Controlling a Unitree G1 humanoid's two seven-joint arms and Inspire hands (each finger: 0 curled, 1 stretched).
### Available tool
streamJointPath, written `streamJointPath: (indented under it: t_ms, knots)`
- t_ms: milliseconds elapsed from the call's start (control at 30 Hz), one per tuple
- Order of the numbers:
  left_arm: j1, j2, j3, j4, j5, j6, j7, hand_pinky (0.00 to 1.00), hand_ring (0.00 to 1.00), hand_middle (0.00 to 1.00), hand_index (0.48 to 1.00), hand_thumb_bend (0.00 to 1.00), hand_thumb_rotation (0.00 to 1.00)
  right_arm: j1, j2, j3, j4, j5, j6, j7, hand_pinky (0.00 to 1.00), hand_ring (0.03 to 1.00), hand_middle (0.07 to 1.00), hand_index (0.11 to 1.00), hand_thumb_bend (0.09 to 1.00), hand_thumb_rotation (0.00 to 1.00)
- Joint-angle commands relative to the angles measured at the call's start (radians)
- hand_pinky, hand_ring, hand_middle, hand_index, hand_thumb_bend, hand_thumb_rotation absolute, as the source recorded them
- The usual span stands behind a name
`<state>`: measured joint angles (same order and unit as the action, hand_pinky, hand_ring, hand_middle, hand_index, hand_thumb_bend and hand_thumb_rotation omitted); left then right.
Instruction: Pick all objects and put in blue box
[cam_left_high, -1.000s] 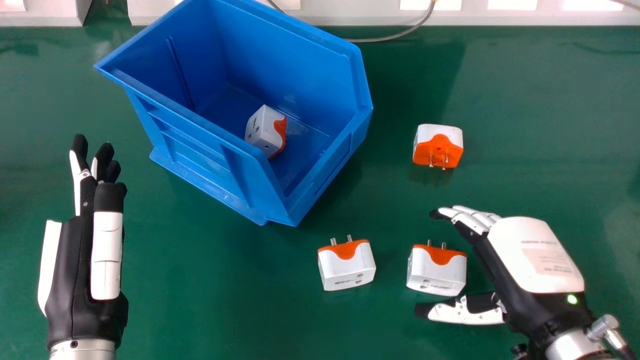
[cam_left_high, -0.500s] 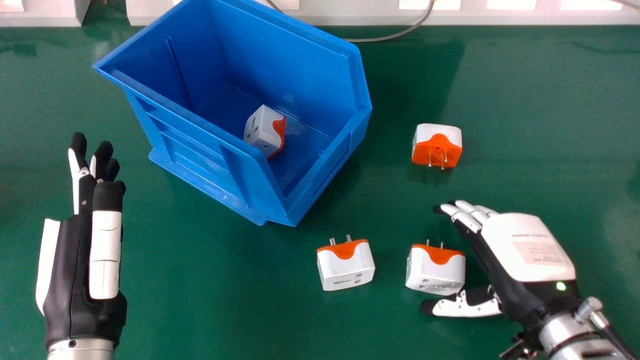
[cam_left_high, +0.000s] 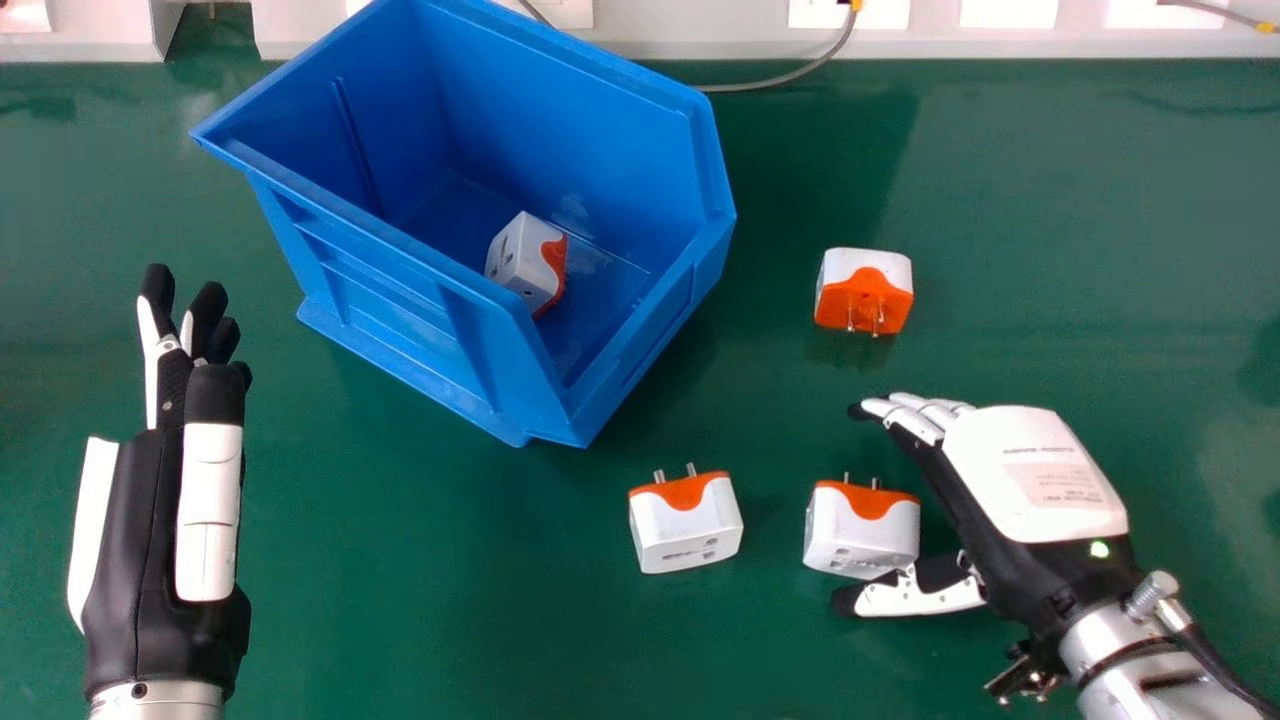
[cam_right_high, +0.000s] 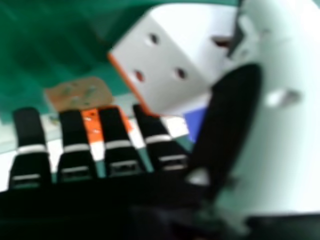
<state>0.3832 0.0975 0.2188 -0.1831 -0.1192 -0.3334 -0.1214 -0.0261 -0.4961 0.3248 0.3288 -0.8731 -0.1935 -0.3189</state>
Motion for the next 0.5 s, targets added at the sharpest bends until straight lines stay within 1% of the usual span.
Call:
streamJointPath:
  t_ms: [0,33,67,133,200,233,300,333,367,467]
  knots:
    - [-0.006,0.007,0.003,-0.031,0.0,0.002,0.003,1.0,1.0,1.0,1.0,0.88,1.0,-0.012,-0.026,0.02,0.045,-0.044,0.028,-0.013,0.43,0.481,0.501,0.545,0.531,0.04]
    - [-0.007,0.005,0.003,-0.035,-0.004,0.007,0.004,1.0,1.0,1.0,1.0,0.89,1.0,-0.017,-0.028,0.026,0.048,-0.045,0.03,-0.009,0.39,0.441,0.468,0.526,0.525,0.02]
    - [-0.007,0.003,0.002,-0.038,-0.006,0.011,0.004,1.0,1.0,1.0,1.0,0.89,1.0,-0.02,-0.03,0.032,0.05,-0.044,0.033,-0.006,0.36,0.401,0.452,0.514,0.521,0.01]
    - [-0.008,0.002,0.002,-0.042,-0.008,0.016,0.004,1.0,1.0,1.0,1.0,0.9,1.0,-0.025,-0.032,0.04,0.052,-0.039,0.042,0.005,0.32,0.355,0.439,0.505,0.516,0.01]
    - [-0.01,0.002,0.003,-0.041,-0.008,0.017,0.003,1.0,1.0,1.0,1.0,0.9,1.0,-0.032,-0.037,0.053,0.044,-0.059,0.066,0.024,0.28,0.313,0.43,0.504,0.514,0.01]
    - [-0.011,0.003,0.003,-0.041,-0.008,0.016,0.002,1.0,1.0,1.0,1.0,0.9,1.0,-0.035,-0.038,0.058,0.04,-0.063,0.077,0.036,0.21,0.252,0.418,0.499,0.512,0.01]
    - [-0.012,0.004,0.003,-0.04,-0.007,0.016,0.001,1.0,1.0,1.0,1.0,0.91,1.0,-0.037,-0.036,0.06,0.028,-0.049,0.095,0.079,0.16,0.206,0.406,0.499,0.508,0.01]
    - [-0.012,0.005,0.004,-0.04,-0.007,0.016,0.0,1.0,1.0,1.0,1.0,0.91,1.0,-0.037,-0.035,0.06,0.02,-0.04,0.103,0.098,0.12,0.168,0.308,0.485,0.497,0.08]
    - [-0.012,0.005,0.004,-0.038,-0.006,0.014,0.001,1.0,1.0,1.0,1.0,0.91,1.0,-0.035,-0.033,0.059,0.014,-0.036,0.109,0.107,0.11,0.155,0.261,0.478,0.492,0.12]
    - [-0.014,0.004,0.004,-0.037,-0.008,0.014,-0.001,1.0,1.0,1.0,1.0,0.91,1.0,-0.031,-0.031,0.052,-0.001,-0.015,0.113,0.127,0.1,0.152,0.227,0.472,0.487,0.15]
